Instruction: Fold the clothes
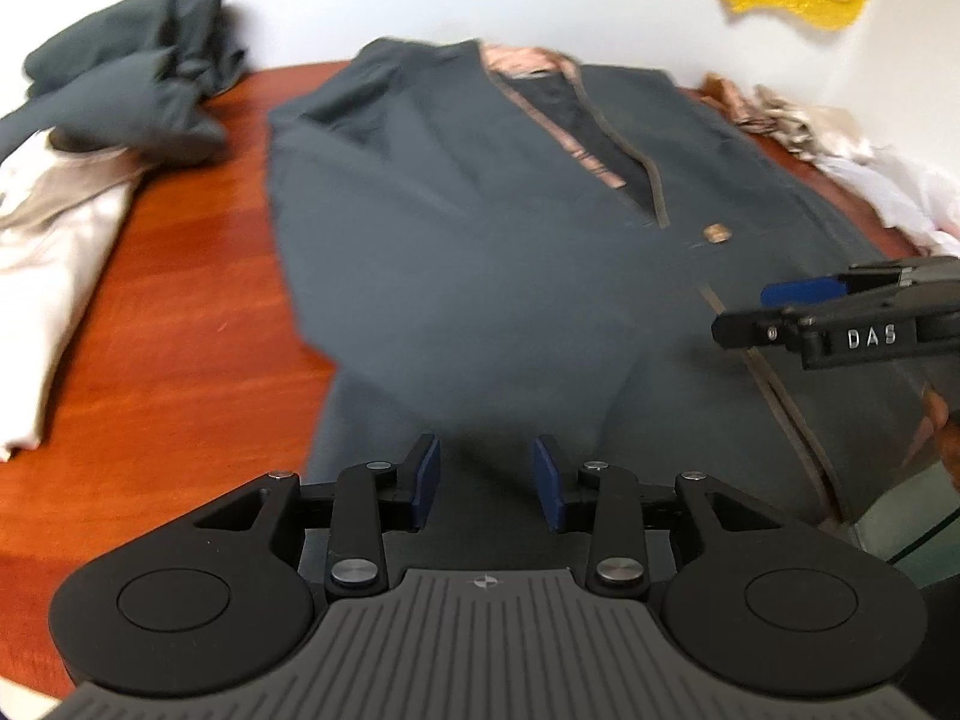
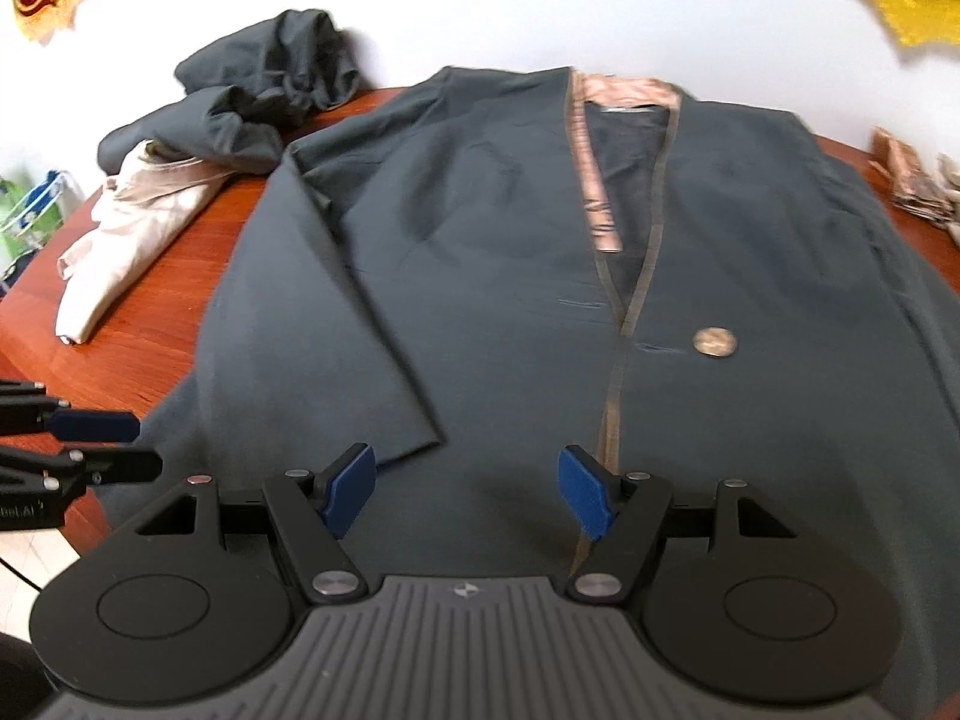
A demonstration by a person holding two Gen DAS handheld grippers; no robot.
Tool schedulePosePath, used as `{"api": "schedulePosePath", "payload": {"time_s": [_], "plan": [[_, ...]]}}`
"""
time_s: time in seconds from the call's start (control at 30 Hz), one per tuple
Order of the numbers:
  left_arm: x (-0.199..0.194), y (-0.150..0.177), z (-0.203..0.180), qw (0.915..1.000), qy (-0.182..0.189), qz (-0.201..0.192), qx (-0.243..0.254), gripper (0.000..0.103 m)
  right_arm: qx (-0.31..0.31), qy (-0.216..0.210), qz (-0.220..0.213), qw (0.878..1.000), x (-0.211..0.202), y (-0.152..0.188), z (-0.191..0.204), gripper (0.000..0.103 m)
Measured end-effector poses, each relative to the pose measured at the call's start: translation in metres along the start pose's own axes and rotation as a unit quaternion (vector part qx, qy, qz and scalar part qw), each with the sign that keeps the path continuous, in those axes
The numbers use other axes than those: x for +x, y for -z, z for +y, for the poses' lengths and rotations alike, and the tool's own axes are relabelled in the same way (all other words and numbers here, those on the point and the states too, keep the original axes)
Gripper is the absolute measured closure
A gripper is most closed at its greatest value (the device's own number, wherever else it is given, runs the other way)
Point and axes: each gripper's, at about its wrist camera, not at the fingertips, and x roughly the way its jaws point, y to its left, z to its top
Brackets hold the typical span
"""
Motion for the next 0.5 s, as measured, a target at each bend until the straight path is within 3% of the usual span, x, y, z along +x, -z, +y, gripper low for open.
{"api": "schedulePosePath", "payload": {"time_s": [0.27,0.5], "plan": [[0.014,0.024,0.029,0.9988,-0.025,0.033,-0.025,0.065,-0.02,-0.024,0.011,0.999,0.039,-0.012,0.014,0.03],[0.015,0.033,0.039,0.9989,-0.021,0.031,-0.028,0.065,-0.021,-0.03,0.03,0.999,0.064,-0.014,0.012,0.045]]}}
